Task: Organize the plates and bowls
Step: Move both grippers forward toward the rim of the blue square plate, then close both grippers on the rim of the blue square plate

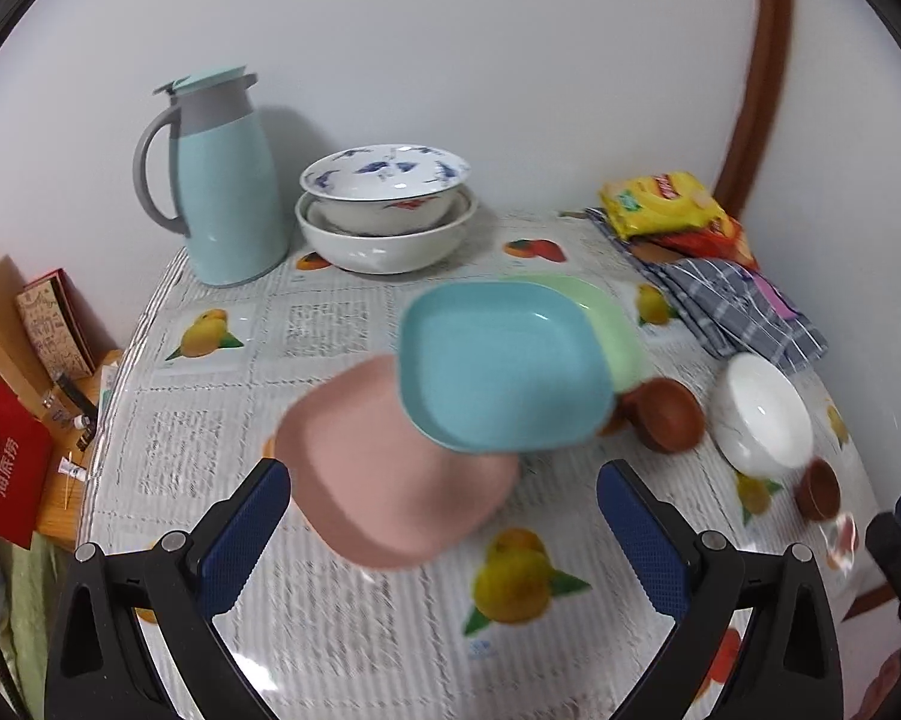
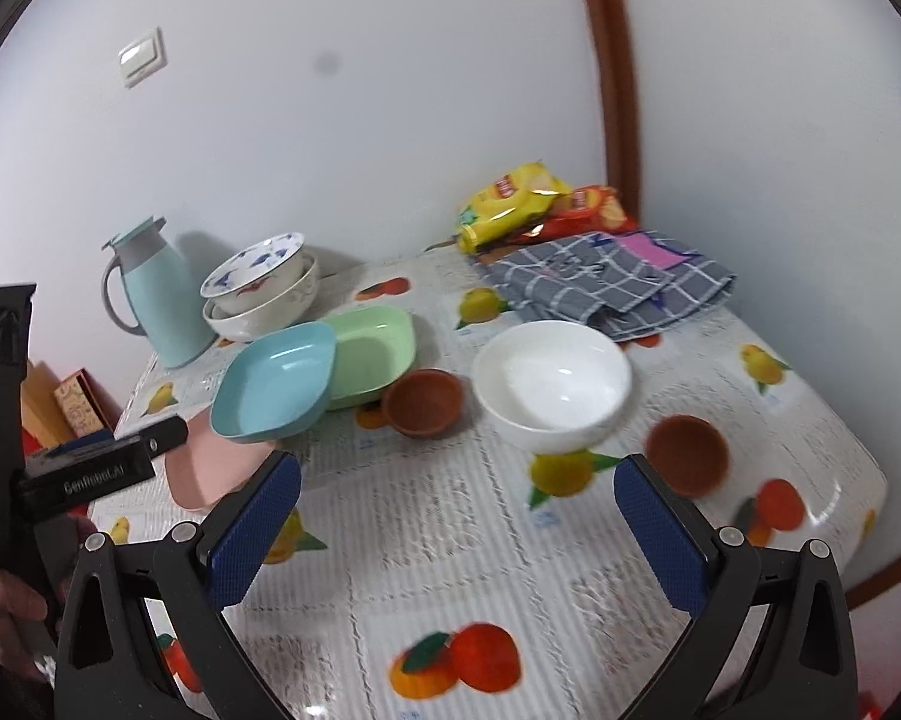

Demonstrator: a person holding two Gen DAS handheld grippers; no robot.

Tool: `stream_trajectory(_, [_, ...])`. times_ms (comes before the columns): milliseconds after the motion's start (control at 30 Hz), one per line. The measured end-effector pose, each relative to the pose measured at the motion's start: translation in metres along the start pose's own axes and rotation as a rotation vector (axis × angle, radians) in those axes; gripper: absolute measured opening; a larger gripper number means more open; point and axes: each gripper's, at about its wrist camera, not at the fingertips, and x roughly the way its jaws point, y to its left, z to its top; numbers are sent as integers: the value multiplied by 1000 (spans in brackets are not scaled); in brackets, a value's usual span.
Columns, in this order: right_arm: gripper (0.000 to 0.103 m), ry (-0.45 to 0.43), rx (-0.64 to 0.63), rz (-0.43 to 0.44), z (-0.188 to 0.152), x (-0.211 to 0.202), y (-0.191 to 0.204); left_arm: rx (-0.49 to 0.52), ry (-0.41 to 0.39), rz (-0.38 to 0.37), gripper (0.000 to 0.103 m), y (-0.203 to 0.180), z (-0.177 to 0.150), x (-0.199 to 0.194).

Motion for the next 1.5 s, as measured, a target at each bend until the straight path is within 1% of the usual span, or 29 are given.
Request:
stream_trajectory(167, [102, 31, -3, 60, 13, 26, 11, -53, 14, 33, 102, 20, 19, 22])
stream_trajectory(233, [100, 39, -2, 77, 20, 37, 17, -65, 17, 28, 102, 24, 25, 28])
stream_trajectory(367, [97, 42, -28, 74, 33, 56, 32, -76, 13, 33, 99, 29, 38, 45])
stream_trajectory(467, [96, 52, -45, 63, 41, 74, 42, -97, 5, 47, 99, 33, 47, 60])
stream_trajectory(500, [94, 54, -48, 62, 42, 79, 44, -109, 4, 53, 98, 35, 50, 66])
stream_trajectory(567, [88, 72, -51, 71, 44, 94, 48, -128, 21, 50, 92, 36, 55, 79])
stream_trajectory(633, [82, 100, -40, 87, 44, 108, 49, -131, 37, 39, 90, 34, 59, 90])
stream_trajectory(700, [81, 119, -39, 100, 44, 118, 52, -123, 50, 42, 89, 31, 62, 102])
stream_trajectory(767, [81, 123, -38, 102, 44, 127, 54, -120, 63, 33, 85, 29, 64, 111])
stream_trajectory(900, [80, 136, -41, 136, 45, 144, 63, -125, 80, 29, 81, 28, 64, 127])
stream_trajectory(967, [78, 143, -53, 142, 45, 152, 69, -143, 87, 19, 68, 30, 64, 134])
stream_trajectory(1033, [74, 145, -71, 145, 46, 161, 76, -165, 104, 7, 63, 34, 64, 142])
stream_trajectory(1067, [72, 151, -83, 143, 46, 167, 79, -169, 107, 5, 63, 35, 64, 144])
stream_trajectory(1133, [65, 165, -96, 139, 47, 176, 84, -173, 113, 6, 63, 36, 63, 148])
stream_trajectory(1200, [63, 172, -98, 137, 49, 185, 87, -171, 119, -3, 61, 36, 62, 152])
stream_trajectory(1267, [60, 177, -100, 136, 50, 195, 90, -164, 132, -13, 50, 34, 59, 155])
stream_trajectory(1300, [57, 180, -101, 133, 50, 199, 91, -162, 136, -17, 48, 34, 58, 156])
stream_trajectory(1367, [46, 195, -101, 133, 51, 208, 92, -158, 131, -18, 40, 33, 58, 156])
stream_trajectory(1400, [37, 207, -99, 141, 51, 212, 93, -150, 131, -18, 36, 32, 58, 156])
stream_trajectory(1433, [31, 217, -98, 148, 51, 216, 93, -142, 133, -20, 28, 31, 59, 156])
stream_trajectory(1467, [29, 225, -96, 155, 51, 219, 94, -137, 133, -32, 22, 30, 59, 156])
stream_trajectory(1500, [24, 227, -93, 159, 50, 222, 94, -134, 134, -39, 20, 29, 60, 156])
